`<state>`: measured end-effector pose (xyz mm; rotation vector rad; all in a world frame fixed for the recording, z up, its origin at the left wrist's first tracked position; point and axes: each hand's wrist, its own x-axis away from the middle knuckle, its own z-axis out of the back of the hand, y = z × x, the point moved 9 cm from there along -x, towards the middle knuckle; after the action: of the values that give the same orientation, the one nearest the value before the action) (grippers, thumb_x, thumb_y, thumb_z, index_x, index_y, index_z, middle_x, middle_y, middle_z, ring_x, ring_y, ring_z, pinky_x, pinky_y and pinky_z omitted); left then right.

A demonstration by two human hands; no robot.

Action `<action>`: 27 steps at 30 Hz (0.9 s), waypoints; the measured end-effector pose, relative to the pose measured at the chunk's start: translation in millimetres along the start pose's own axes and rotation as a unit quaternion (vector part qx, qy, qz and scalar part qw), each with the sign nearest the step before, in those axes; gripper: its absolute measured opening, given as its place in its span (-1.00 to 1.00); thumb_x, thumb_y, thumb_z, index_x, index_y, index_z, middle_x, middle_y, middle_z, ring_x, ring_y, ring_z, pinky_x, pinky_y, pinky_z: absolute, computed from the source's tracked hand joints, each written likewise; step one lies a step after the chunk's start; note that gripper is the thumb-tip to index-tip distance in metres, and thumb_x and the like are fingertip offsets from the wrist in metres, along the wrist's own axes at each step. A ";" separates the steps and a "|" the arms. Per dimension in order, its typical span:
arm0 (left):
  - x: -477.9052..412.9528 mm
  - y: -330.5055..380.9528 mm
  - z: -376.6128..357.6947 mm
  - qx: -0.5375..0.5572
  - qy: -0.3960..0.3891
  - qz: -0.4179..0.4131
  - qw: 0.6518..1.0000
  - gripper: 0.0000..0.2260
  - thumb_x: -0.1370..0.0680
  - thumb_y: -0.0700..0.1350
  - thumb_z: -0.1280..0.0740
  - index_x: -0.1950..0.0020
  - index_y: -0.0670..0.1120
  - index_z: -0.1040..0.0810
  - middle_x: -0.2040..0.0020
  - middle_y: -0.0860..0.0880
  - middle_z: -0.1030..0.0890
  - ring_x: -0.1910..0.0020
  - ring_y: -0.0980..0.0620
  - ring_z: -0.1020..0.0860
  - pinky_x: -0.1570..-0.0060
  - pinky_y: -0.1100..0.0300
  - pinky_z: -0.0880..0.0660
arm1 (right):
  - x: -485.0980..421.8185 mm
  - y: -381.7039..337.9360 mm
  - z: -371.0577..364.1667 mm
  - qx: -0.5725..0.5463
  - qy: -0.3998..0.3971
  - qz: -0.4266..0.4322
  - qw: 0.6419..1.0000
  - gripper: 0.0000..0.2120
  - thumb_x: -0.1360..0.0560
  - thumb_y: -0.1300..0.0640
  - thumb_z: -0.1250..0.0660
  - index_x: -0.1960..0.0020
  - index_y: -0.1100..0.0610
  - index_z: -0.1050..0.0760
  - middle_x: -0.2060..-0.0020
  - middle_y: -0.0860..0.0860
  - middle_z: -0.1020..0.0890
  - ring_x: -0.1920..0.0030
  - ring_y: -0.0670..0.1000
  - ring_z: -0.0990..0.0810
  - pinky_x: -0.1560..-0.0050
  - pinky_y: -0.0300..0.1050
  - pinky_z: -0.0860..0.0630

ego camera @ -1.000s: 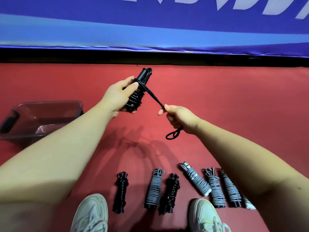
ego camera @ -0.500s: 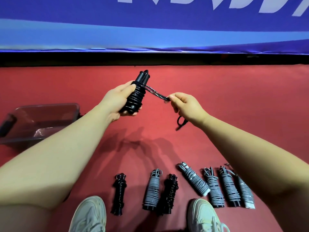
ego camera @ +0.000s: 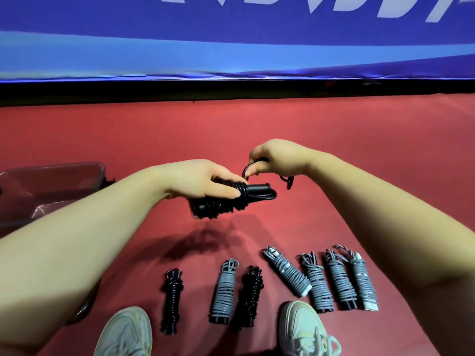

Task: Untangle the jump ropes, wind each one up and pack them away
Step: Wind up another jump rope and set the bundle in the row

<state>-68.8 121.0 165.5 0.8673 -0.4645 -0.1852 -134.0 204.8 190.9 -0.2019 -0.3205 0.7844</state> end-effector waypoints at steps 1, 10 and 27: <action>0.0 -0.1 -2.2 0.005 -0.006 0.013 1.000 -0.82 -0.55 -0.07 -0.33 -0.12 0.13 -0.60 0.22 0.02 -0.66 0.36 0.15 -0.62 0.34 0.24 -0.57 | -1.3 -4.5 5.2 0.014 0.007 -0.004 1.000 -0.66 -0.48 -0.13 -0.32 0.07 0.17 -0.56 0.32 0.01 -0.52 0.26 0.03 -0.46 0.23 -0.10 -0.36; 7.0 13.1 38.3 -0.081 0.231 -0.040 0.969 -0.77 -0.53 0.00 -0.31 -0.17 0.18 -0.50 0.14 0.05 -0.67 0.28 -0.03 -0.64 0.26 0.03 -0.60 | 10.0 4.3 54.2 -0.108 0.226 -0.078 0.965 -0.73 -0.57 0.00 -0.20 0.14 0.17 -0.51 0.21 0.08 -0.55 0.15 0.08 -0.48 0.20 -0.12 -0.29; 8.1 -2.2 57.0 0.300 0.271 -0.056 0.913 -0.78 -0.61 -0.10 -0.20 -0.21 0.06 -0.52 0.16 -0.12 -0.59 0.34 -0.11 -0.58 0.48 0.16 -0.48 | 9.6 1.8 20.1 -0.041 0.191 -0.026 0.980 -0.82 -0.61 0.11 -0.09 -0.11 0.07 -0.43 0.19 -0.06 -0.51 0.13 0.10 -0.54 0.09 -0.03 -0.47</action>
<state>-88.0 77.5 198.0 1.4953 0.0687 0.1082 -136.0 214.0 211.1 -0.4141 0.0055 0.6653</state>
